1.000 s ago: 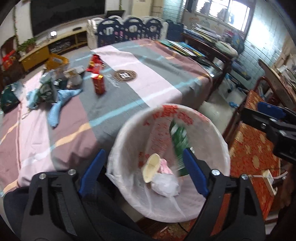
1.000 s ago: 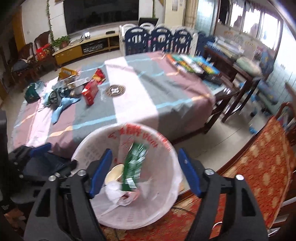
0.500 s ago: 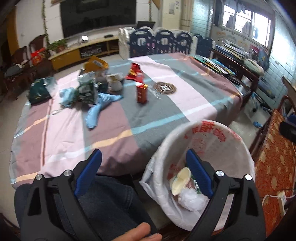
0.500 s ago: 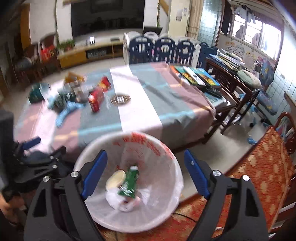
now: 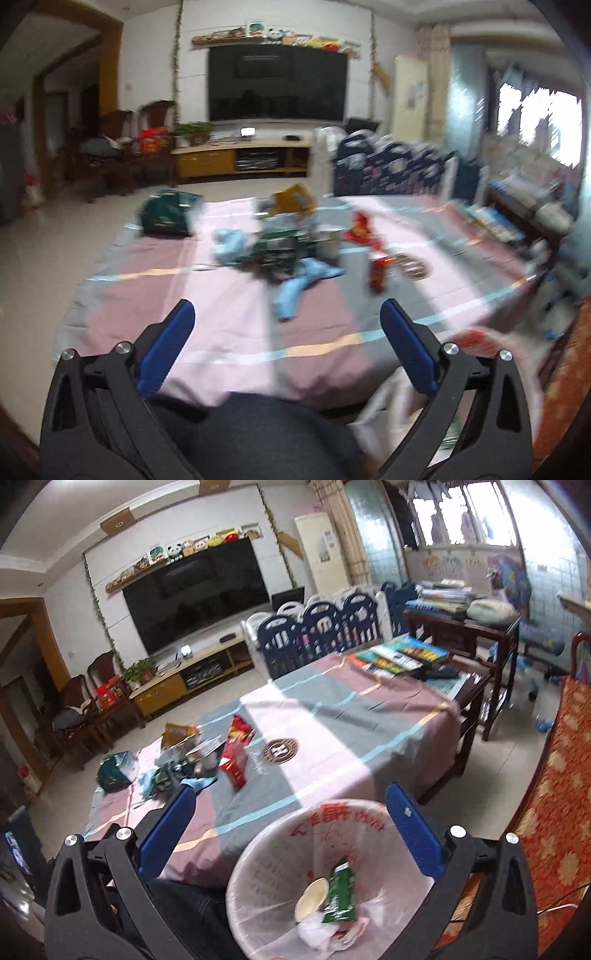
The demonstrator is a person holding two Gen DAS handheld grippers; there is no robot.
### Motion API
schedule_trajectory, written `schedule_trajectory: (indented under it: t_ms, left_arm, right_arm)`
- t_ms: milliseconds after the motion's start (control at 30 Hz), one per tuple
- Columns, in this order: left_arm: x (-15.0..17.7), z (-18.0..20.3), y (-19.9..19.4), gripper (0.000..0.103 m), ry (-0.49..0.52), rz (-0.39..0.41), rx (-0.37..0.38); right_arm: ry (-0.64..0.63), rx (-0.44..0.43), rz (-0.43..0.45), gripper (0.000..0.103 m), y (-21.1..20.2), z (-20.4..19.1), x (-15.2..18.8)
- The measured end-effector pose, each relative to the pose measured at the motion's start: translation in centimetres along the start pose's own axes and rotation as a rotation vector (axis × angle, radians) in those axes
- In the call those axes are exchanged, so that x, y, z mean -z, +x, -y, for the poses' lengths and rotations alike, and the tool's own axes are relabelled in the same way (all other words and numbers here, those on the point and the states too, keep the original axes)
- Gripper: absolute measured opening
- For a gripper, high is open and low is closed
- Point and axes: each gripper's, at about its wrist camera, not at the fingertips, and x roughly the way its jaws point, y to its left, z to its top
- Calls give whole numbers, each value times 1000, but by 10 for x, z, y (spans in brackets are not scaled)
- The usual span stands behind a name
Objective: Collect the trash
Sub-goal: 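Reach to the table and grasp the blue cloth with the right gripper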
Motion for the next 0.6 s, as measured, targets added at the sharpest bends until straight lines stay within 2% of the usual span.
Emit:
schedule_trajectory:
  t_ms: [33, 67, 133, 200, 300, 367, 400, 433, 467, 500, 533, 600]
  left_arm:
    - [0, -1, 3, 100, 29, 3, -64]
    - [1, -5, 6, 100, 48, 16, -92]
    - [-1, -17, 13, 100, 28, 2, -65]
    - [-6, -38, 25, 100, -53, -27, -32]
    - [-16, -80, 46, 100, -242, -67, -11]
    - [-22, -109, 67, 95, -378, -115, 1]
    - [-24, -119, 78, 89, -404, -154, 21]
    - [-28, -129, 92, 80, -421, -187, 33]
    - [-28, -134, 102, 75, -427, -203, 21]
    - [-29, -140, 113, 68, -427, -214, -10]
    - [-28, -143, 121, 65, -425, -219, -33]
    - [-23, -152, 137, 65, -418, -232, -77]
  right_arm:
    - [0, 6, 1, 100, 5, -5, 1]
    - [-7, 22, 8, 100, 7, -8, 3]
    - [-29, 59, 32, 100, 14, -20, 6]
    - [-54, 71, 37, 100, 25, -33, 8]
    - [-132, 47, -24, 100, 51, -56, 9]
    - [-217, 40, -59, 100, 69, -73, 12]
    - [-250, 39, -81, 99, 80, -83, 15]
    - [-264, 31, -107, 92, 90, -88, 17]
    - [-269, 12, -146, 78, 102, -94, 20]
    - [-262, -7, -198, 71, 116, -99, 22]
    - [-250, -20, -245, 62, 131, -104, 22]
    - [-230, -64, -310, 60, 159, -118, 22]
